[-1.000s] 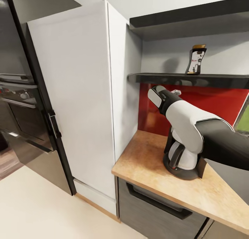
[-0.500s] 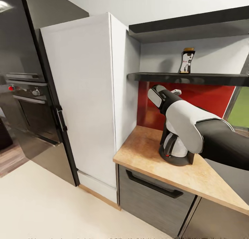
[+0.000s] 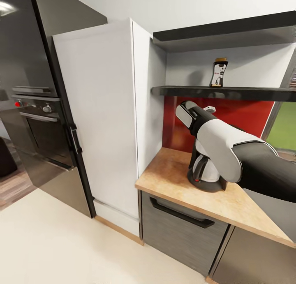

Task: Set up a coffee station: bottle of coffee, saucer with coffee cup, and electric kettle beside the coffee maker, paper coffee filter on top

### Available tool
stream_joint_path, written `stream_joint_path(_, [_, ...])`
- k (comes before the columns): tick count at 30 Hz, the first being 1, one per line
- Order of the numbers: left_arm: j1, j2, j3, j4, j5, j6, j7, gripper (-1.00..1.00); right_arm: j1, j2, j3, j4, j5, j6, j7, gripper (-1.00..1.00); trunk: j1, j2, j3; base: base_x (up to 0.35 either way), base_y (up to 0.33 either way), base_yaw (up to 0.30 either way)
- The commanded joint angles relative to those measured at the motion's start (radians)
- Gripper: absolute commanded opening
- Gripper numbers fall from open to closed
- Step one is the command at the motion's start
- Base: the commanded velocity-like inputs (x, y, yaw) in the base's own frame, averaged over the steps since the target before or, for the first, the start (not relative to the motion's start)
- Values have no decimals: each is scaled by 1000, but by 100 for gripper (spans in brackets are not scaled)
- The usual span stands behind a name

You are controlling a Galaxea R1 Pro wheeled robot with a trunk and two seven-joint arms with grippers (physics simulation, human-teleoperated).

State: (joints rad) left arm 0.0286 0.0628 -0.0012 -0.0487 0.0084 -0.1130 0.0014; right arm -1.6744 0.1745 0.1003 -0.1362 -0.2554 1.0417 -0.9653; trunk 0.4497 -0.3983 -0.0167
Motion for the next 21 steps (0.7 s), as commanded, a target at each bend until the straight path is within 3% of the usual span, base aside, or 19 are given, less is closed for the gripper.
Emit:
stream_joint_path(1, [1,0,0,-2,1,-1,0,100,-1,0,7,0,-10,5,-6,100,0,-2,-2,-103,0,0])
stream_joint_path(12, [1,-1,3,-3,1,1,2,100,-1,0,4,6,-13,5,-5,100,0,-2,-2,-176,0,0])
stream_joint_path(21, [0,0,2,-3,-1,0,2,100,23,0,4,9,-14,3,-4,100,0,-2,-2,-22,0,0])
